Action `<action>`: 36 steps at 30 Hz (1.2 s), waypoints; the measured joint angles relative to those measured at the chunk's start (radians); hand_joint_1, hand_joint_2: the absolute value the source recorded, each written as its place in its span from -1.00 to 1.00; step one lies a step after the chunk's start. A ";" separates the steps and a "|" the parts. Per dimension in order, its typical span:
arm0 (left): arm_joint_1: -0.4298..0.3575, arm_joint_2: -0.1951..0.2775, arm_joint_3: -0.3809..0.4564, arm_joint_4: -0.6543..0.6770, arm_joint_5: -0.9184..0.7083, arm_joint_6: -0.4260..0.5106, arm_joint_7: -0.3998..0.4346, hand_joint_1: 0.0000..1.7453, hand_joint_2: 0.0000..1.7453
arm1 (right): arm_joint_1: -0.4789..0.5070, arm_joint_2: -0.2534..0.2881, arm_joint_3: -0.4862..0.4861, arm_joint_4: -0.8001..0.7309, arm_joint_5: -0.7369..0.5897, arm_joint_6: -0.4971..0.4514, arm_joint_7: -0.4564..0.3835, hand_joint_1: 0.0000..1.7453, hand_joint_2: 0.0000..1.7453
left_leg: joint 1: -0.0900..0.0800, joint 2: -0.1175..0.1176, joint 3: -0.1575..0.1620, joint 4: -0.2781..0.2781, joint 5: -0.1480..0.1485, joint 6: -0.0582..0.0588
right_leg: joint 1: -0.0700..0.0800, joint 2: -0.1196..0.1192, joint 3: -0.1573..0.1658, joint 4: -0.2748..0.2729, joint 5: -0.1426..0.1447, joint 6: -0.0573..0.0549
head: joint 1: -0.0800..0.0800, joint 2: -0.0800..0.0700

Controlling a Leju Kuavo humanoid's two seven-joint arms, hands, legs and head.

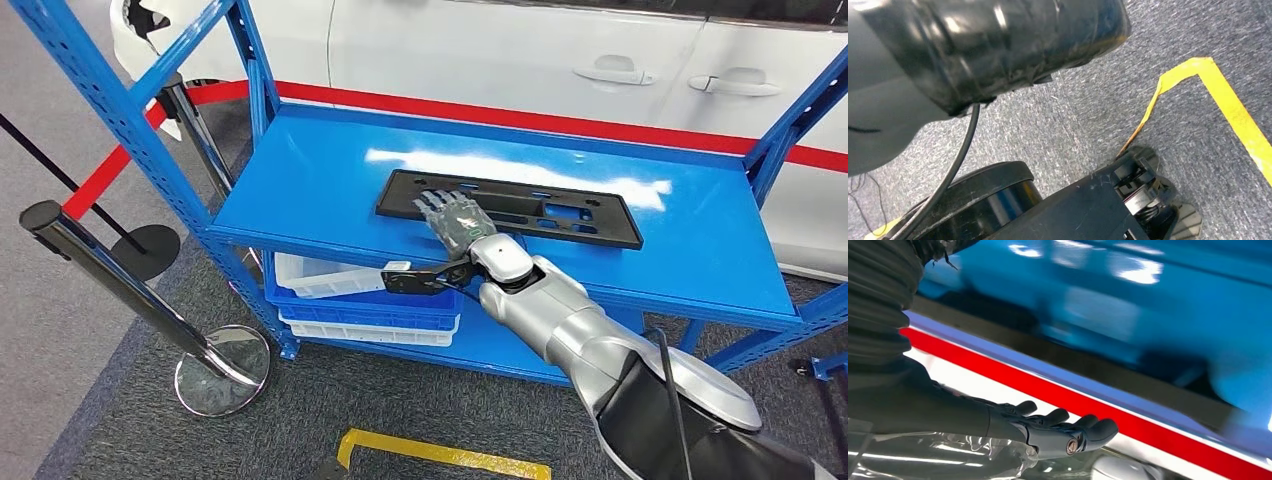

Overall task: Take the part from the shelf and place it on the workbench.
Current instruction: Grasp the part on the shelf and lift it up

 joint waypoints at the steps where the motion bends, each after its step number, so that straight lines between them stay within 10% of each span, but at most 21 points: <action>1: 0.000 0.000 0.000 0.000 0.000 0.000 0.000 -1.00 -1.00 | 0.000 0.000 0.000 0.000 0.000 0.000 0.000 -1.00 1.00 | 0.000 0.000 0.000 0.000 0.000 0.000 | 0.000 0.000 0.000 0.000 0.000 0.000 | 0.000 0.000; 12: 0.000 0.000 0.000 0.000 0.000 0.001 -0.002 -1.00 -1.00 | -0.002 -0.003 0.000 0.001 0.005 0.004 0.002 -1.00 1.00 | 0.000 0.000 0.000 0.005 -0.003 -0.003 | 0.000 -0.002 0.021 -0.045 0.011 -0.001 | 0.000 0.000; 17: 0.000 0.001 0.000 0.001 -0.003 0.005 -0.008 -1.00 -1.00 | -0.005 -0.018 0.000 0.008 0.021 0.007 0.015 -1.00 1.00 | -0.004 0.002 -0.013 0.019 -0.010 -0.021 | 0.007 0.005 0.034 -0.074 0.001 -0.021 | -0.001 0.000; 21: 0.010 0.002 0.001 0.003 -0.006 0.009 -0.009 -1.00 -1.00 | -0.009 -0.064 0.000 0.021 0.059 -0.096 0.102 -1.00 -1.00 | -0.004 0.002 -0.048 0.107 -0.048 -0.023 | 0.010 0.010 0.037 -0.082 0.008 -0.032 | -0.008 0.000; 23: 0.012 0.002 0.001 0.005 -0.006 0.009 -0.007 -1.00 -1.00 | -0.014 -0.088 0.000 0.024 0.059 -0.145 0.133 -1.00 -1.00 | -0.006 0.003 0.007 -0.009 -0.003 -0.002 | 0.011 0.011 0.032 -0.078 -0.001 -0.016 | -0.007 0.000; 27: 0.011 0.002 0.001 0.005 -0.005 0.008 -0.007 -1.00 -1.00 | -0.015 -0.103 0.000 0.026 0.051 -0.169 0.131 -1.00 -1.00 | -0.002 0.005 0.016 -0.025 0.006 0.007 | 0.007 0.007 -0.063 0.132 -0.108 -0.004 | -0.003 0.000; 29: 0.012 0.002 0.001 0.006 -0.005 0.008 -0.007 -1.00 -1.00 | -0.008 -0.109 -0.001 0.027 0.044 -0.189 0.126 -1.00 -1.00 | -0.002 0.005 0.015 -0.020 0.003 0.007 | 0.004 0.006 -0.089 0.185 -0.108 0.003 | -0.003 0.000; 33: 0.011 0.002 0.001 0.006 -0.007 0.006 -0.002 -1.00 -1.00 | -0.009 -0.118 -0.015 0.027 0.014 -0.245 0.102 -1.00 -1.00 | -0.003 0.001 0.008 0.012 -0.017 -0.006 | -0.004 0.002 0.017 -0.029 -0.003 0.006 | -0.003 0.000; 36: 0.009 0.003 0.001 0.006 -0.007 0.005 0.000 -1.00 -1.00 | -0.011 -0.120 -0.034 0.026 0.004 -0.259 0.088 -1.00 -1.00 | -0.006 0.000 -0.003 0.026 -0.021 -0.018 | 0.001 0.004 0.032 -0.064 -0.005 -0.010 | -0.005 0.000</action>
